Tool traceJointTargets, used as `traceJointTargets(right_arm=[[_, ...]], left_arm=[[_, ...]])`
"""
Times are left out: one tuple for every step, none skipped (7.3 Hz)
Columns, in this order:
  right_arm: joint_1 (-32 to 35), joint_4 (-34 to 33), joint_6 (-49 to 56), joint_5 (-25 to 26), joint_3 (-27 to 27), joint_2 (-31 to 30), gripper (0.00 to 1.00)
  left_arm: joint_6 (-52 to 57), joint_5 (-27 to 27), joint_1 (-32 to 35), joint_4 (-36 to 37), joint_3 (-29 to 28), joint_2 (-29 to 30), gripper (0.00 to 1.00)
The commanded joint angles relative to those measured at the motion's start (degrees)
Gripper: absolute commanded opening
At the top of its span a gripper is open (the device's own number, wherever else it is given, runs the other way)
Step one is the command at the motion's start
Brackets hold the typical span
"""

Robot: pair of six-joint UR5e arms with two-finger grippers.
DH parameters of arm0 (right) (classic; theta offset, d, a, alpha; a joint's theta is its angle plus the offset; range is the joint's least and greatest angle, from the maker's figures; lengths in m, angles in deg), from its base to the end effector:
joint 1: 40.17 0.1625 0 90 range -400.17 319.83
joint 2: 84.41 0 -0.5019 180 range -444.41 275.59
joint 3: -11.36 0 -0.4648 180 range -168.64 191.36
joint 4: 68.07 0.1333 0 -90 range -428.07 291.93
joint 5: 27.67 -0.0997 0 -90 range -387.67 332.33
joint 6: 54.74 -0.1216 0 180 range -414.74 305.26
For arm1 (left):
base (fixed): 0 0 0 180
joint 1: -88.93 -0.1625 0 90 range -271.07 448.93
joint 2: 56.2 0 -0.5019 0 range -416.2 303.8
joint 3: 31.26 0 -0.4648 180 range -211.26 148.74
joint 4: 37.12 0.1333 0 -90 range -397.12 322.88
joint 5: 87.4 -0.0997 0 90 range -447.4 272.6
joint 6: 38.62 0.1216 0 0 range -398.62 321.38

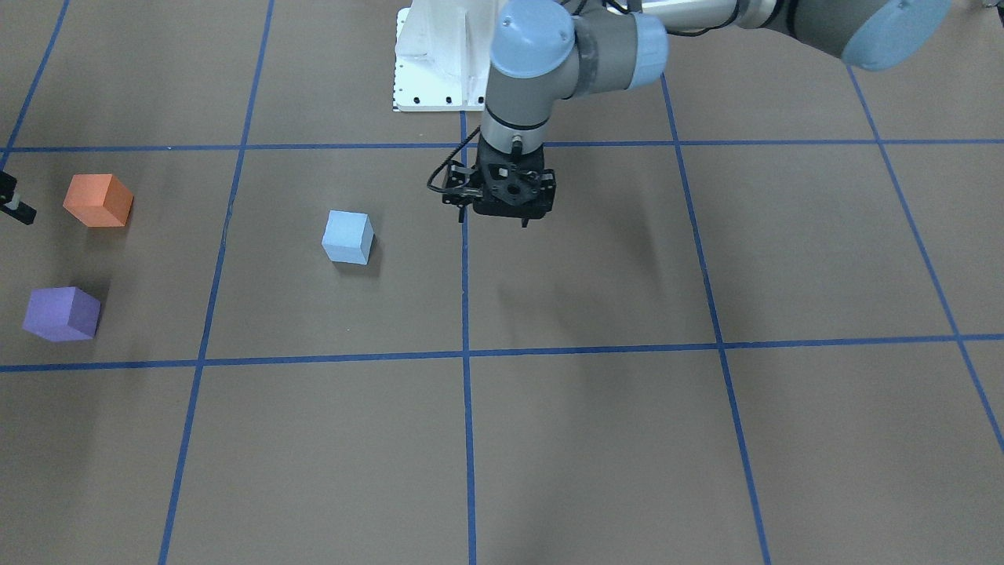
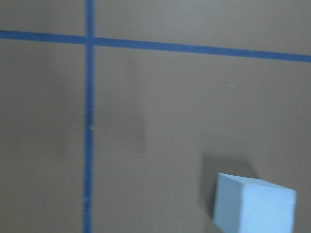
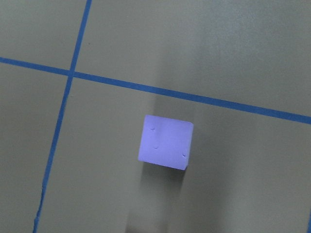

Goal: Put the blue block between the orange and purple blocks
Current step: 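Release the light blue cube and withdraw the left gripper while the right arm moves in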

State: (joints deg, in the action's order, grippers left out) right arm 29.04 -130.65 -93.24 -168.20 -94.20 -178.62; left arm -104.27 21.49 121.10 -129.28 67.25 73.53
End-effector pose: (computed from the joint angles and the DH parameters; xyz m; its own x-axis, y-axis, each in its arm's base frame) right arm -0.1566 -0.5235 0.5694 0.5031 -0.0765 0.8608 -0.0466 0.9922 0.1154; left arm 0.6124 -0.4962 0.1983 0.6122 0.0758 -0.7871 0.0441 0.9906 0.1297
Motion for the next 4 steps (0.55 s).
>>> traceJointTargets(right_arm=[[-14.2,2.3,-23.8,9.9,-4.7,4.9,0.99],[-19.8,1.9,-30.2,13.4,-4.7,9.1,0.99],[-28.0,1.0,-36.4,20.9,-4.4,13.8,0.99],[-33.3,-7.8,-38.7,25.7,-4.2,20.7,0.99]], left_arm=[[12.0,5.5,6.9,-2.1,10.9,-17.6,0.99],[18.6,10.2,11.6,-2.7,13.7,-24.0,0.99],[22.9,10.9,12.6,-4.1,14.7,-28.1,0.99],[23.1,11.0,12.7,-4.9,14.5,-28.8,0.99]])
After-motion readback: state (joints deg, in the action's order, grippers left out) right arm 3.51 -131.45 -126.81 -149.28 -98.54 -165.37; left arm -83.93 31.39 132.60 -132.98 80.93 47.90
